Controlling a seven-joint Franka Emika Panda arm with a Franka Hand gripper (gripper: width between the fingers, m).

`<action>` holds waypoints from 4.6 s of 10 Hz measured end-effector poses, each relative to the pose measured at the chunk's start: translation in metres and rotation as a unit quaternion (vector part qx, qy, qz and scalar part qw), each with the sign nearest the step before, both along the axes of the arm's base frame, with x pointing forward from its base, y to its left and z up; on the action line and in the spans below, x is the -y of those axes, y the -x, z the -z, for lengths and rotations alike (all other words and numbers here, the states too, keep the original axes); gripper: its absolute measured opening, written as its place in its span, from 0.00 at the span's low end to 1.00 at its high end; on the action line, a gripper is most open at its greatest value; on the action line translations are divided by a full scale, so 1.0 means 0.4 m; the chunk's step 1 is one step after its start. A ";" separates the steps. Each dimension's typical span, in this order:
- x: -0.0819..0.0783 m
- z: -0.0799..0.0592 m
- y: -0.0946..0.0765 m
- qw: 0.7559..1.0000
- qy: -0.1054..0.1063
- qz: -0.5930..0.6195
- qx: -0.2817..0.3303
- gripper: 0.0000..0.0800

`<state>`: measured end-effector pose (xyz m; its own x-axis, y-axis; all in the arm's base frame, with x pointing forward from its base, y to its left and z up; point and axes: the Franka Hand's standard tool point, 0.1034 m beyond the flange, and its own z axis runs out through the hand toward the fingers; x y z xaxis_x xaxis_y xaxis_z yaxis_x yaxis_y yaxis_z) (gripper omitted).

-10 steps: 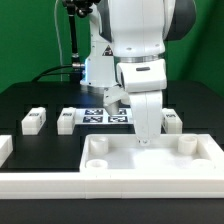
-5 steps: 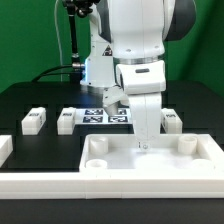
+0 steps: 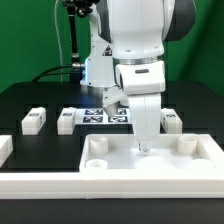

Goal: Assemble desk

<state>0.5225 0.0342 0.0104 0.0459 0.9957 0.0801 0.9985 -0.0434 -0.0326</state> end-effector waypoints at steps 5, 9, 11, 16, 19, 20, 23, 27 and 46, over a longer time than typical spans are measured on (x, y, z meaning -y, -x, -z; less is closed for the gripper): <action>-0.025 -0.070 0.012 0.993 0.008 0.121 0.009 0.81; -0.117 -0.135 0.012 0.940 0.013 0.342 -0.001 0.81; -0.119 -0.133 0.012 0.910 0.010 0.415 -0.008 0.81; -0.174 -0.106 0.033 0.750 0.006 0.659 -0.056 0.81; -0.184 -0.108 0.043 0.743 0.020 0.665 -0.070 0.81; -0.188 -0.113 0.061 0.728 0.056 0.675 -0.103 0.81; -0.234 -0.114 0.058 0.720 0.145 0.653 -0.188 0.81; -0.220 -0.107 0.093 0.695 0.234 0.624 -0.271 0.81; -0.233 -0.010 0.167 0.654 0.339 0.570 -0.362 0.36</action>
Offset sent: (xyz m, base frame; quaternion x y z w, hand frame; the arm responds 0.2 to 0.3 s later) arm -0.0131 -0.0035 0.0389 -0.0486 -0.0517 0.1220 0.9900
